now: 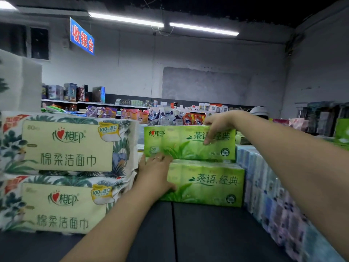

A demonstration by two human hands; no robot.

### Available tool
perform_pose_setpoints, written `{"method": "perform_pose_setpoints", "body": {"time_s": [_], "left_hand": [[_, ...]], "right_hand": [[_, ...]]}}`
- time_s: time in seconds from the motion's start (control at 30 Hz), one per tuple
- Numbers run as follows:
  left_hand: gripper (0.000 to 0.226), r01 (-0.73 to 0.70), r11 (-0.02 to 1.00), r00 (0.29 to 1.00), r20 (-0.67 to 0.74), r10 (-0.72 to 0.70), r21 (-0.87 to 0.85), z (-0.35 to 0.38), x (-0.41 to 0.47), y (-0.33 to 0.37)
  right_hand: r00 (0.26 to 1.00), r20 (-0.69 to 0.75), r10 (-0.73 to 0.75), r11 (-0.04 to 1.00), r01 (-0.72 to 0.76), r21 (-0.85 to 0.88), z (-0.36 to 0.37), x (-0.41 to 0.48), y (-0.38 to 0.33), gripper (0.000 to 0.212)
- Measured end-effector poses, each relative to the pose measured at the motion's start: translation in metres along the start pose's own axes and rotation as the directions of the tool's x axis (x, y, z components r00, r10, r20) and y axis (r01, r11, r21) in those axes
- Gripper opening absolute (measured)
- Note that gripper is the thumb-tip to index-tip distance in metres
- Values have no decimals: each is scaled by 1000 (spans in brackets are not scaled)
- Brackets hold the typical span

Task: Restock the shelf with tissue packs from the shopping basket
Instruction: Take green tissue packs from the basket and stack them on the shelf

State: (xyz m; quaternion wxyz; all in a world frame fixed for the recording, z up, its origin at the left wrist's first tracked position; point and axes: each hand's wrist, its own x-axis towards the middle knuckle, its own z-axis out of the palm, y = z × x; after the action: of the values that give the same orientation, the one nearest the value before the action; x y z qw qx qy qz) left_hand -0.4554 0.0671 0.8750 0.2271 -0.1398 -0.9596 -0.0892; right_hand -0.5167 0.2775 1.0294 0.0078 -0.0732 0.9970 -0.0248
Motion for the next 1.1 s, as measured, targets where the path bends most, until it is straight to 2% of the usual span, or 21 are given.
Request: {"method": "perform_pose_setpoints", "body": {"time_s": [0.1, 0.27, 0.4, 0.5, 0.6, 0.7, 0.77, 1.1], "left_hand": [[83, -9, 1000, 999, -32, 10, 25, 5, -1, 1], [80, -16, 999, 994, -106, 21, 41, 9, -2, 2], [79, 8, 998, 985, -172, 3, 61, 11, -7, 8], [83, 62, 998, 965, -255, -59, 3, 9, -12, 11], [95, 139, 980, 937, -301, -177, -143, 2, -16, 15], [119, 202, 918, 941, -192, -279, -341, -4, -18, 19], [126, 240, 876, 938, -132, -321, -419, -6, -17, 18], [116, 246, 857, 934, -124, -334, -452, -8, -13, 13]], "right_hand": [[998, -57, 1, 1000, 0, 14, -9, -9, 1, 73], [998, -61, 9, 998, -4, 69, -20, -26, -4, 57], [998, -59, 9, 998, -6, 63, -19, -33, -7, 58], [999, -45, 4, 998, -2, 55, -10, -33, -7, 61], [1000, -32, 1, 999, 0, 36, 0, -28, -3, 62], [1000, -21, -4, 999, 5, 54, 1, -27, 1, 64], [1000, 5, -4, 997, 4, 72, -1, -28, 2, 64], [997, 77, 16, 999, -20, 50, -2, -31, -3, 70]]}}
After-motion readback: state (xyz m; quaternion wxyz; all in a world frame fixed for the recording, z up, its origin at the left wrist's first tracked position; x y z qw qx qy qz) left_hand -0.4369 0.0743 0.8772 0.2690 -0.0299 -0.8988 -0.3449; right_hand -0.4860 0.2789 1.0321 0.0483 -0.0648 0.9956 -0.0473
